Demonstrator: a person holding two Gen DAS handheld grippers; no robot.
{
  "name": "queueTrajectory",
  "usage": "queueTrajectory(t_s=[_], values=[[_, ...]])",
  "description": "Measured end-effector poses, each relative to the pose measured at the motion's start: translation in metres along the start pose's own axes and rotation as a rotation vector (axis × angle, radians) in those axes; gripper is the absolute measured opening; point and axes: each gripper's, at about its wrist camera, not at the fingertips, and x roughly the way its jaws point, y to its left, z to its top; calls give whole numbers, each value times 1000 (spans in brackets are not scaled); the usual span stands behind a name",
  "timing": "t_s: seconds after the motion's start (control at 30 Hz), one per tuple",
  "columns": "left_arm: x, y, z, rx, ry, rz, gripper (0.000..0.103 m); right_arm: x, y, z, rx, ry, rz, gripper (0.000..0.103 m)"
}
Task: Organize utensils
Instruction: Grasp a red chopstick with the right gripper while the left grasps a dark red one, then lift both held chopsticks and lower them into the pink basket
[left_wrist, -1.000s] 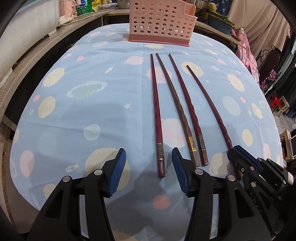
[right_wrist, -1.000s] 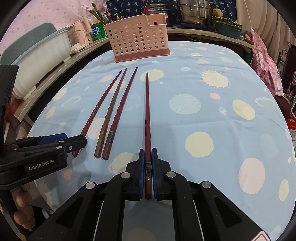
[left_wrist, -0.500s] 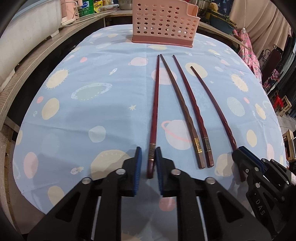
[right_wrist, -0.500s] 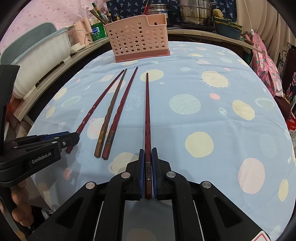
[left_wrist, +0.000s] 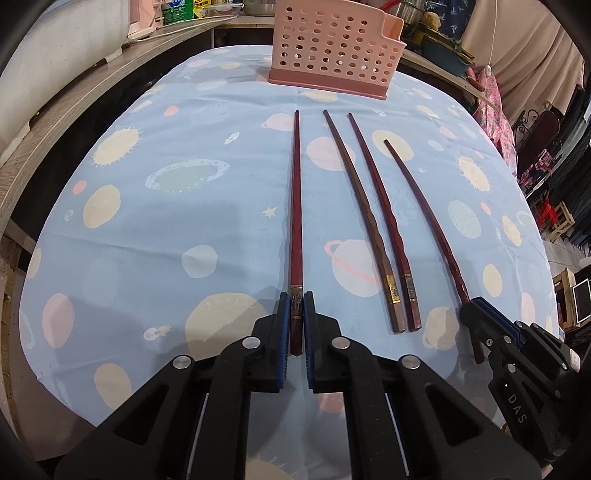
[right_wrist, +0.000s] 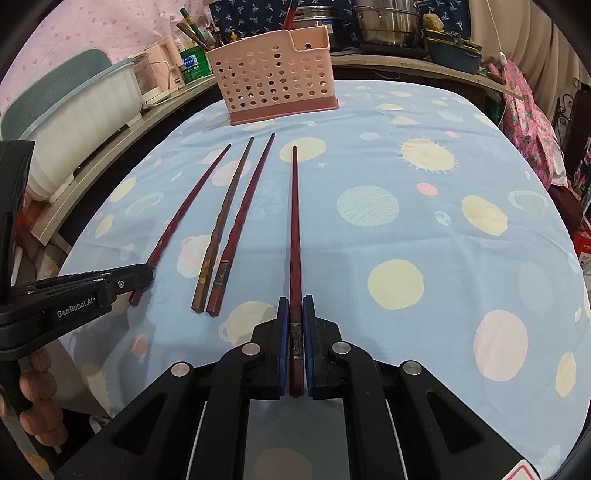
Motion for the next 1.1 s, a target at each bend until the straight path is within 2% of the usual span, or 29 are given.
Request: queueTrajectory(t_s=[0.3, 0.63, 1.1], values=[[-34, 13, 9, -53, -61, -35, 7, -24, -6, 14, 28, -59, 15, 7], [-78, 21, 30, -92, -160, -70, 7, -63, -19, 50, 66, -178, 21, 7], [-133, 26, 92, -106, -339, -69, 7, -111, -36, 121, 104, -375, 33, 7]])
